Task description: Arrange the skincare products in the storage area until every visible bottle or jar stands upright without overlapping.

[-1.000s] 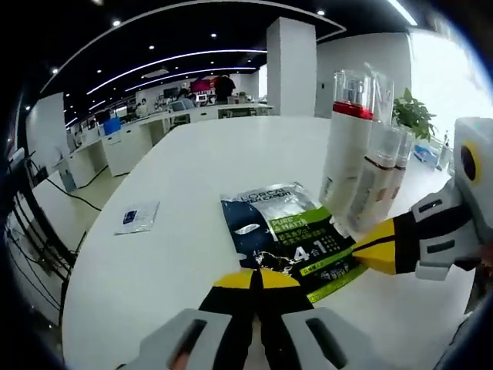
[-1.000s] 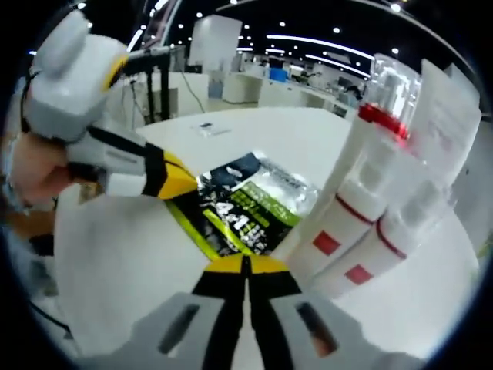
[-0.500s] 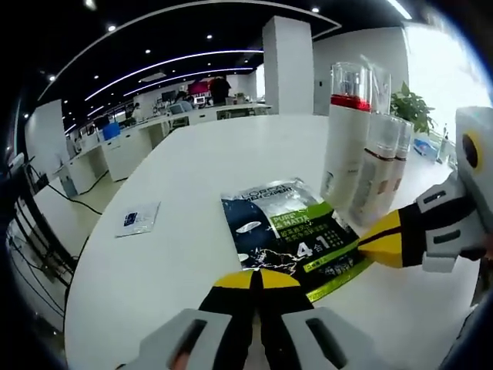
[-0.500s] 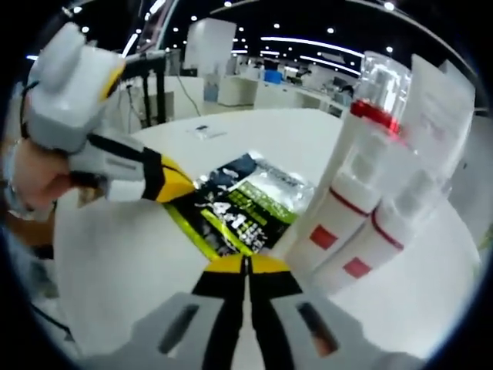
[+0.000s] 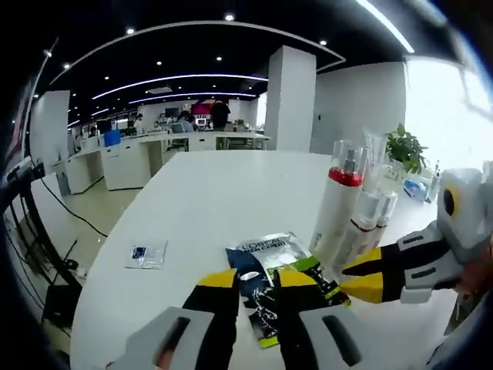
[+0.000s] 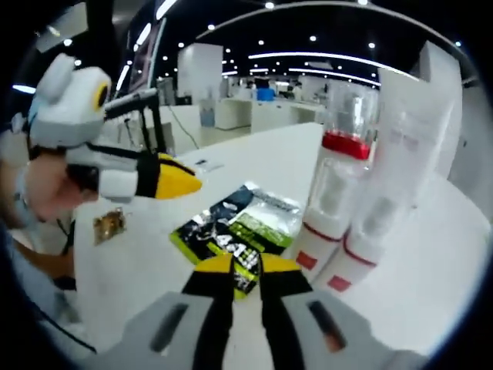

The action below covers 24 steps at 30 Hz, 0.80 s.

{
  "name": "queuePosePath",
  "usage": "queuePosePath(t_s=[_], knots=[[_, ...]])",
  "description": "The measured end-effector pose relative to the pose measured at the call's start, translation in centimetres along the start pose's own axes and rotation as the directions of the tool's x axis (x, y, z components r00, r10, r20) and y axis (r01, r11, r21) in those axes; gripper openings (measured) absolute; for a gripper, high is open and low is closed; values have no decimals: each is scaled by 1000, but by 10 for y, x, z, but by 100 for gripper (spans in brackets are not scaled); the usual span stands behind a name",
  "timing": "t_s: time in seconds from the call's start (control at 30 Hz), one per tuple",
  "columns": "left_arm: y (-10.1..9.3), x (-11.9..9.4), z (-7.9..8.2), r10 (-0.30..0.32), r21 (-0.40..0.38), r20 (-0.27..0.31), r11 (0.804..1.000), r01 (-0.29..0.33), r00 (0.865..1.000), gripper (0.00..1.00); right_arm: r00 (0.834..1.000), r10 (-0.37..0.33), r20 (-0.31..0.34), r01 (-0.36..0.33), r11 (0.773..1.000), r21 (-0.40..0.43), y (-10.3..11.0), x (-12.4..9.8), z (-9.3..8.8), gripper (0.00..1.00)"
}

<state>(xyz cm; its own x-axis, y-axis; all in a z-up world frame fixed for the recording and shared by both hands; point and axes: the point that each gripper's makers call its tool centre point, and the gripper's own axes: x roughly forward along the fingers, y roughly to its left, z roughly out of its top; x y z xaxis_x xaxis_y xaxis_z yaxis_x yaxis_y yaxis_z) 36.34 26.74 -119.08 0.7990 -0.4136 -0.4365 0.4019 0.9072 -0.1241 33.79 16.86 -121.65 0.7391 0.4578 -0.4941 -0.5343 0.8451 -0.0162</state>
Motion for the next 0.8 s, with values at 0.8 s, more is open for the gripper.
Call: queuePosePath(t_s=[0.8], knots=[[74, -88, -52, 146, -117, -76, 981, -155, 986, 41, 992, 106, 63, -111, 990, 91, 13, -23, 17, 17]])
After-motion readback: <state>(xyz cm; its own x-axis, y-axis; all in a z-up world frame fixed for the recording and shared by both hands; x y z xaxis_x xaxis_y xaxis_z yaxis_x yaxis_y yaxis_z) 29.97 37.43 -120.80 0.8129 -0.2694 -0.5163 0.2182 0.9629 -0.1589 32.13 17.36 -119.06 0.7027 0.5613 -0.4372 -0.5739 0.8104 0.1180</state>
